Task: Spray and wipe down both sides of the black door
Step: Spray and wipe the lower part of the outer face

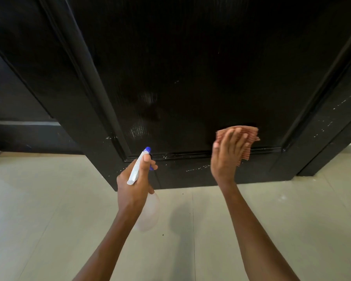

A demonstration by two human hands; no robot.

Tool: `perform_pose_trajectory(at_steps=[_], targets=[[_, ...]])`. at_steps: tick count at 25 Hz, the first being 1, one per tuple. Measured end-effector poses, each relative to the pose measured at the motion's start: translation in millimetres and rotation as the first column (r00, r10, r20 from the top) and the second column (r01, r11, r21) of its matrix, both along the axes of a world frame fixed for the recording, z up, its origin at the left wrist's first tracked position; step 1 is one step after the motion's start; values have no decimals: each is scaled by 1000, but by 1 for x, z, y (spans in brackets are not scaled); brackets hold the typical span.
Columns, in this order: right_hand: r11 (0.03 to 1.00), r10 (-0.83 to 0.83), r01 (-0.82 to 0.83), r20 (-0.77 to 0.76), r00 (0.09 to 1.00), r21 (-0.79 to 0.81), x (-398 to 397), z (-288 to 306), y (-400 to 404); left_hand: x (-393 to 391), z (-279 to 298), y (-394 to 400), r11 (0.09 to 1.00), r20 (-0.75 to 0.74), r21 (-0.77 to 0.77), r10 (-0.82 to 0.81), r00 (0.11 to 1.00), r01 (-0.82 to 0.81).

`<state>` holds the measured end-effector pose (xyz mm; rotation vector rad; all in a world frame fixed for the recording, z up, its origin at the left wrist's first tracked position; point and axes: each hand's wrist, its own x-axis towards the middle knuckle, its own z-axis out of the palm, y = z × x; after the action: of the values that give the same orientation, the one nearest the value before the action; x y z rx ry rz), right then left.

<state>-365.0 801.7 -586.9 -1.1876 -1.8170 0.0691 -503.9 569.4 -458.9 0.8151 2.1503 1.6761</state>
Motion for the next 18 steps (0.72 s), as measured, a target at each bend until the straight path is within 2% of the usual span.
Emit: perform_pose_trajectory(at_steps=[1,3,5,6,9,12,15,18], targets=[[994,85,-92,101,991,63,-12,5,-6,2,2,1,1000,6,12,9,1000,-9],[928,262,-329,323,910,173,-36,13,-23,4,10,2,998,34,40,56,998,-57],[847,302,-473,510,805,245,-56,32,-29,4,18,2,991,67,67,109,992,-113],[821,288,-498,549,785,281,-64,50,-26,2,20,2,985,90,85,142,986,-150],[738,240,-530,572,785,418,-83,115,-24,-15,29,-7,956,175,138,233,957,-259],[621,214,-585,606,766,522,-105,186,-26,-40,38,-17,924,190,183,302,934,-336],[594,173,-578,613,771,559,-129,248,-34,-56,47,-24,912,167,223,312,935,-344],[610,151,-572,628,764,549,-148,274,-44,-64,56,-31,910,140,250,303,943,-330]])
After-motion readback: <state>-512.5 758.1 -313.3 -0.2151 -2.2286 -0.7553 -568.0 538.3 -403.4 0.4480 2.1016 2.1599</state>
